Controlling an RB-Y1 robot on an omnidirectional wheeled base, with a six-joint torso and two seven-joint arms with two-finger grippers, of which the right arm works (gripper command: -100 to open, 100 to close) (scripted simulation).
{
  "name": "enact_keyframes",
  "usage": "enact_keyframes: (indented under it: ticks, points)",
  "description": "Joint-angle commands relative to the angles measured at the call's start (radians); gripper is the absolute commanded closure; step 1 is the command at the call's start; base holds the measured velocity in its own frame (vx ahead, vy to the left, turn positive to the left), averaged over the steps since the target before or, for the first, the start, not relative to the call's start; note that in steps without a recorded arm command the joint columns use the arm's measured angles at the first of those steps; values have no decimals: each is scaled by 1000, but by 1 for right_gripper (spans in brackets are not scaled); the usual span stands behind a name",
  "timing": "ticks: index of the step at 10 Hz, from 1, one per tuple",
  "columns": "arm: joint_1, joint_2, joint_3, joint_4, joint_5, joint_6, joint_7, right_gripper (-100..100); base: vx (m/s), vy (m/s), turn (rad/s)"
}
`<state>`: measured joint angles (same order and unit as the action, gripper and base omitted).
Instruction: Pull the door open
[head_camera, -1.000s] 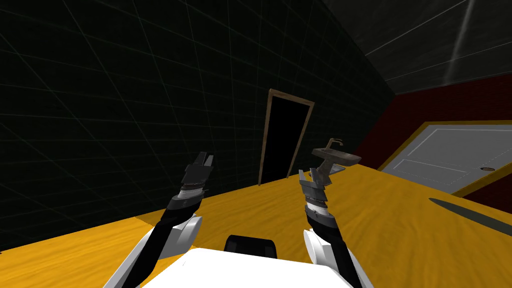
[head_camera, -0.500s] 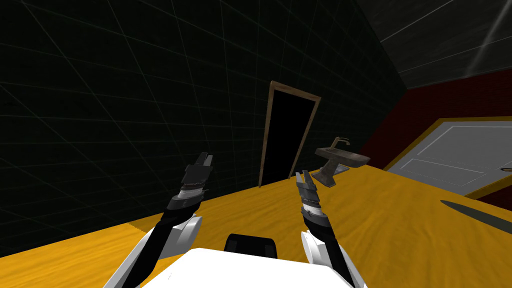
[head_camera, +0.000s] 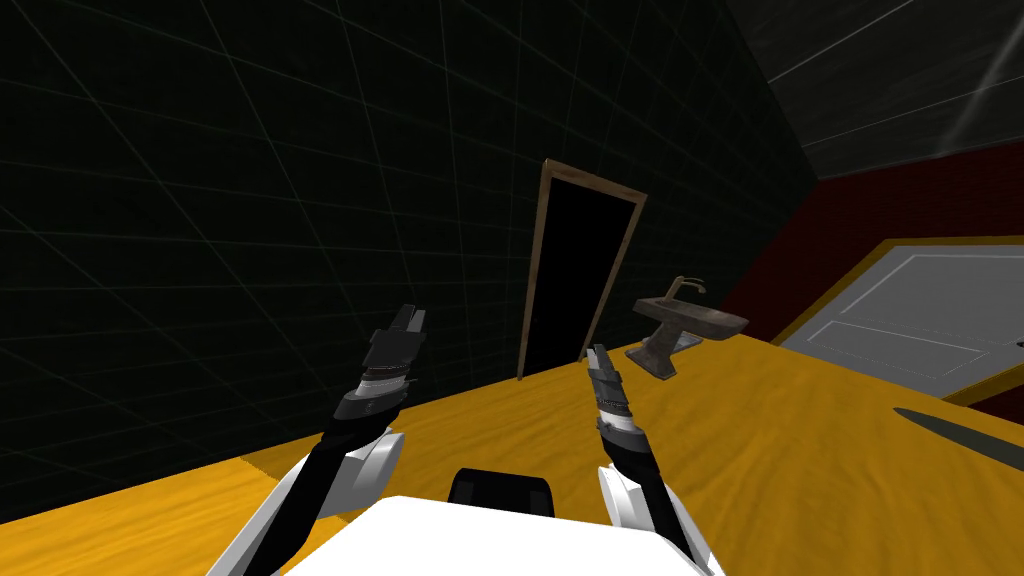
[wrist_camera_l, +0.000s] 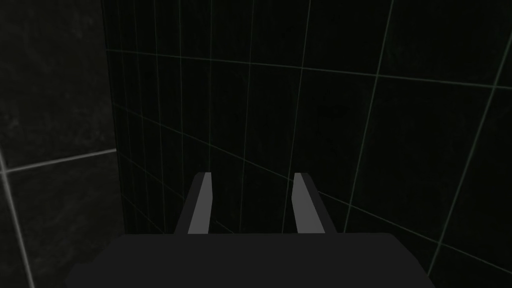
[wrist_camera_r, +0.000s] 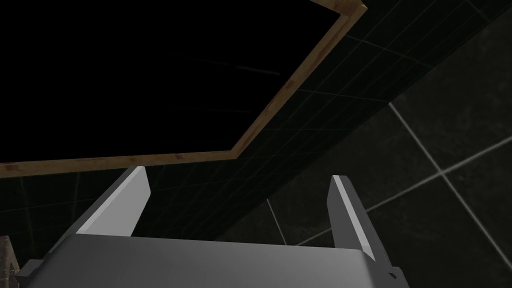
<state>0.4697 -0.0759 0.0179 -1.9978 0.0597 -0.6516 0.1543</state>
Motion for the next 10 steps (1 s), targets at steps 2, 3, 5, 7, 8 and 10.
enact_keyframes:
  ticks: [2, 3, 5, 7, 8, 10]
  points:
    - [-13, -13, 8, 51, 4, -13, 56, -100, 95, 14, 4]
    - [-16, -17, 13, 70, 6, -17, 77, -100, 94, 24, 1]
    - [-24, -25, 22, 110, 11, -28, 124, -100, 108, 5, 3]
    - [-32, -33, 32, 150, 15, -39, 170, -100, 98, 4, 3]
    - [-35, -37, 37, 171, 18, -45, 194, -100, 101, -16, 5]
    - [-44, -46, 47, 214, 23, -56, 243, -100, 103, -3, 3]
